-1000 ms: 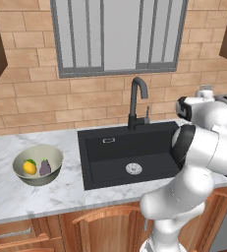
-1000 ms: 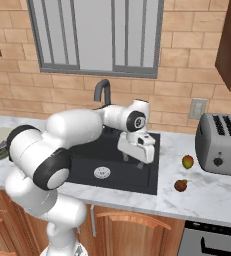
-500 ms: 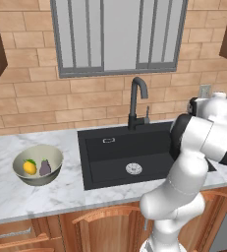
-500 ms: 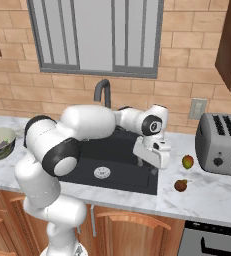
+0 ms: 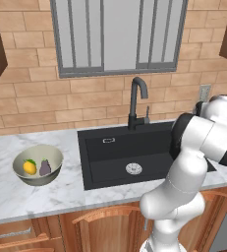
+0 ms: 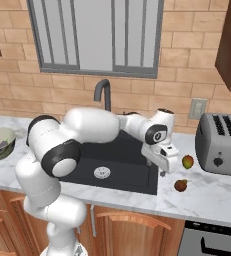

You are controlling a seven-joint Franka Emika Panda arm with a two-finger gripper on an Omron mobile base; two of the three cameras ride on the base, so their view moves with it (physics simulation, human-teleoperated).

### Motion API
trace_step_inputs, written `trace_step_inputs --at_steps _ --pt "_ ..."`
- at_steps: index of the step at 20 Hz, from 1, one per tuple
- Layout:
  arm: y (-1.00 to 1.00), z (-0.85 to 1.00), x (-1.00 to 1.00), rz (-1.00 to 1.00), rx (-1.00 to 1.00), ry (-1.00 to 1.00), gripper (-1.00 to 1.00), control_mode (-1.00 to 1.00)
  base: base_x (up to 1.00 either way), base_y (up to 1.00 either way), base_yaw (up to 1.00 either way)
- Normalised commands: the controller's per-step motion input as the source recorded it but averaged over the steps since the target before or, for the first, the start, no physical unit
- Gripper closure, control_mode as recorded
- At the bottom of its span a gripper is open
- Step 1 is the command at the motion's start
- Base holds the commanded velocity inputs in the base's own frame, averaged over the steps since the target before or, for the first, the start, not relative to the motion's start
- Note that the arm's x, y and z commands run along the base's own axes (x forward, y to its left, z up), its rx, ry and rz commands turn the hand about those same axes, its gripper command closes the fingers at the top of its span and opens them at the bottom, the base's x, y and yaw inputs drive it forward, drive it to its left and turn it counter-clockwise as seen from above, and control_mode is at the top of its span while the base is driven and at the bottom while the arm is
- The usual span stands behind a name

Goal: There is a mixed pile of frozen fruits and vegetables on the counter. Locate all the frozen vegetables and place the items in a bowl on the counter. Take all the frozen fruits and defrost them in a running sink.

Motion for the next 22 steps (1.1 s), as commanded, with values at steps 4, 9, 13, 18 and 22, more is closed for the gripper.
trace_step_inputs --at_steps 4,9,13,18,22 --pt "-0.17 -0.13 0.17 0.0 -0.09 -0.05 -1.0 -1.0 0.0 0.0 0.0" --pt "-0.27 0.0 0.08 0.0 0.0 0.05 -1.0 -1.0 0.0 0.0 0.0" --pt "-0.47 -0.01 0.16 0.0 -0.02 0.02 -1.0 -1.0 0.0 0.0 0.0" --pt "-0.5 -0.07 0.17 0.0 0.0 0.02 -1.0 -1.0 0.0 0.0 0.0" --pt "-0.44 -0.14 0.03 -0.01 0.0 0.03 -1.0 -1.0 0.0 0.0 0.0"
